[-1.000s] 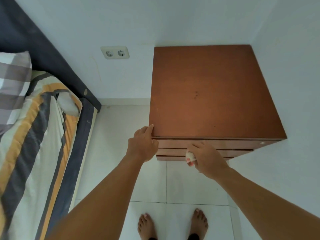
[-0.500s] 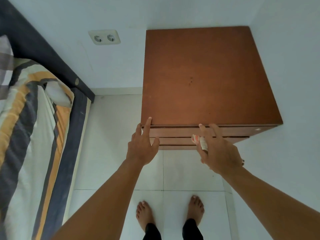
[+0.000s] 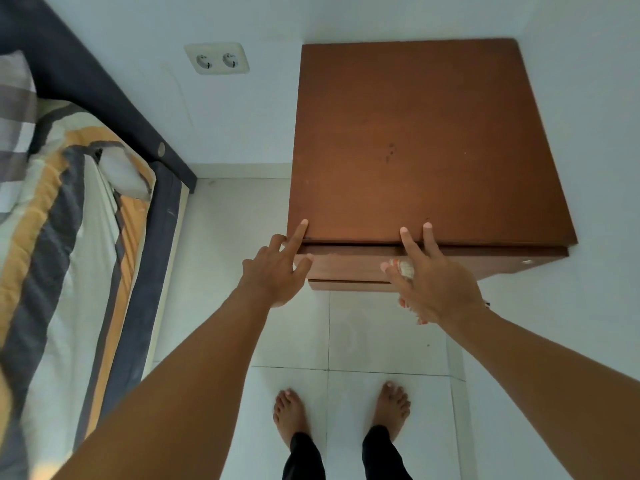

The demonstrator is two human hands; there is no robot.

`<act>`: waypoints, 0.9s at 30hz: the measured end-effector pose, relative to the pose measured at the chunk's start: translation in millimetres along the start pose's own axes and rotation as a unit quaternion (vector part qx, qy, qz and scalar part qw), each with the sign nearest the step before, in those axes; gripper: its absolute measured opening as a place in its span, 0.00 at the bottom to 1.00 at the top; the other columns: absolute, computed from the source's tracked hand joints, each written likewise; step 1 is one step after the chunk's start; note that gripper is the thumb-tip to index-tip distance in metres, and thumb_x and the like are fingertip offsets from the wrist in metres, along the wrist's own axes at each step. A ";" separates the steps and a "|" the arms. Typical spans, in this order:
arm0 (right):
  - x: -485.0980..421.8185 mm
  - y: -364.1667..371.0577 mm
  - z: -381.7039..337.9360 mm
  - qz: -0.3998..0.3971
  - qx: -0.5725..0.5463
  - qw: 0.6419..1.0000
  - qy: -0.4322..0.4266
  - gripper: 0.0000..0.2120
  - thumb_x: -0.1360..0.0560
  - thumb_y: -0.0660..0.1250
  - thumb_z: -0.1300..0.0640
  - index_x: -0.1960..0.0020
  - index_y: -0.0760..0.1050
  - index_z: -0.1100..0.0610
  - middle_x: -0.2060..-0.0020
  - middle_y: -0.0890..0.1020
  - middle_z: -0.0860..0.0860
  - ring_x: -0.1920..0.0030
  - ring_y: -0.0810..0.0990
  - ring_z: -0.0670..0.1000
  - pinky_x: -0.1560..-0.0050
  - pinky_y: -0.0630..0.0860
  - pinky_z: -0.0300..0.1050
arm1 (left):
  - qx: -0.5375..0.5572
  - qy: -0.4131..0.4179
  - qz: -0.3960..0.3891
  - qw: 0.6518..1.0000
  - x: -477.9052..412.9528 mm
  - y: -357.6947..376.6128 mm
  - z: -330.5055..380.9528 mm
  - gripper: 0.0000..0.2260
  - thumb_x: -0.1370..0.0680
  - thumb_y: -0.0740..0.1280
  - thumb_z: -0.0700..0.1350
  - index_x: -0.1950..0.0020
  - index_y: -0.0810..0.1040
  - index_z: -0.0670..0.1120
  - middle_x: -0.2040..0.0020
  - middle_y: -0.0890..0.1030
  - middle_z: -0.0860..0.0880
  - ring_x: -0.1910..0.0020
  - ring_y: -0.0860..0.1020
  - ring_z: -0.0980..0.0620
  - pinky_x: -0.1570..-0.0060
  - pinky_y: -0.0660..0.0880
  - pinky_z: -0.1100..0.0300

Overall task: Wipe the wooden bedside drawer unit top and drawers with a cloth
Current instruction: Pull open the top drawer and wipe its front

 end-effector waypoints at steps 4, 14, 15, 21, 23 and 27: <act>0.0 0.0 1.3 -0.002 0.015 1.000 0.012 0.38 0.23 0.53 0.29 0.18 0.49 0.44 0.21 0.63 0.55 0.36 0.79 0.67 0.44 0.79 0.66 | -0.040 -0.003 0.007 0.999 4.2 -5.9 7.2 0.29 0.18 0.46 0.63 0.18 0.40 0.61 0.32 0.71 0.46 0.38 0.74 0.43 0.41 0.72 0.40; 15.5 -26.4 -27.5 0.152 -0.034 0.987 -0.038 0.26 0.24 0.68 0.50 0.28 0.72 0.55 0.35 0.77 0.51 0.52 0.84 0.56 0.55 0.83 0.53 | -0.023 0.011 0.029 0.999 7.1 -6.8 2.9 0.27 0.17 0.46 0.60 0.18 0.43 0.61 0.41 0.75 0.48 0.45 0.74 0.44 0.46 0.73 0.44; 19.4 -28.3 -39.5 0.177 -0.050 0.981 -0.066 0.25 0.26 0.72 0.54 0.30 0.74 0.56 0.38 0.78 0.51 0.54 0.84 0.56 0.56 0.83 0.53 | -0.009 0.019 0.033 0.999 9.3 -6.0 0.2 0.27 0.17 0.46 0.59 0.18 0.43 0.61 0.41 0.75 0.48 0.46 0.74 0.44 0.46 0.73 0.44; 14.6 11.9 -131.9 0.223 0.018 0.950 -0.216 0.34 0.32 0.76 0.62 0.27 0.72 0.58 0.32 0.77 0.54 0.44 0.79 0.60 0.48 0.78 0.58 | 0.061 0.067 0.028 0.995 23.1 -1.4 -11.5 0.28 0.18 0.46 0.58 0.17 0.46 0.58 0.35 0.78 0.48 0.40 0.74 0.42 0.41 0.73 0.41; 16.9 52.6 -145.7 0.206 0.066 0.943 -0.252 0.29 0.28 0.70 0.62 0.27 0.72 0.58 0.30 0.76 0.53 0.38 0.79 0.60 0.42 0.77 0.59 | 0.076 0.079 0.030 0.994 25.0 -3.0 -13.6 0.31 0.20 0.43 0.60 0.17 0.49 0.56 0.43 0.81 0.48 0.41 0.76 0.41 0.43 0.73 0.41; 17.1 108.6 -133.7 0.168 0.103 0.956 -0.218 0.33 0.21 0.63 0.57 0.18 0.58 0.53 0.20 0.64 0.51 0.21 0.62 0.58 0.23 0.59 0.62 | 0.090 0.100 0.044 0.990 27.9 1.2 -11.7 0.32 0.20 0.43 0.60 0.17 0.50 0.53 0.36 0.80 0.46 0.36 0.75 0.43 0.38 0.72 0.41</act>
Point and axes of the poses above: each hand's wrist, its own x-axis away from the middle knuckle, its own y-axis out of the palm, z = x × y, the point moved 10 cm from there along -x, towards the middle knuckle
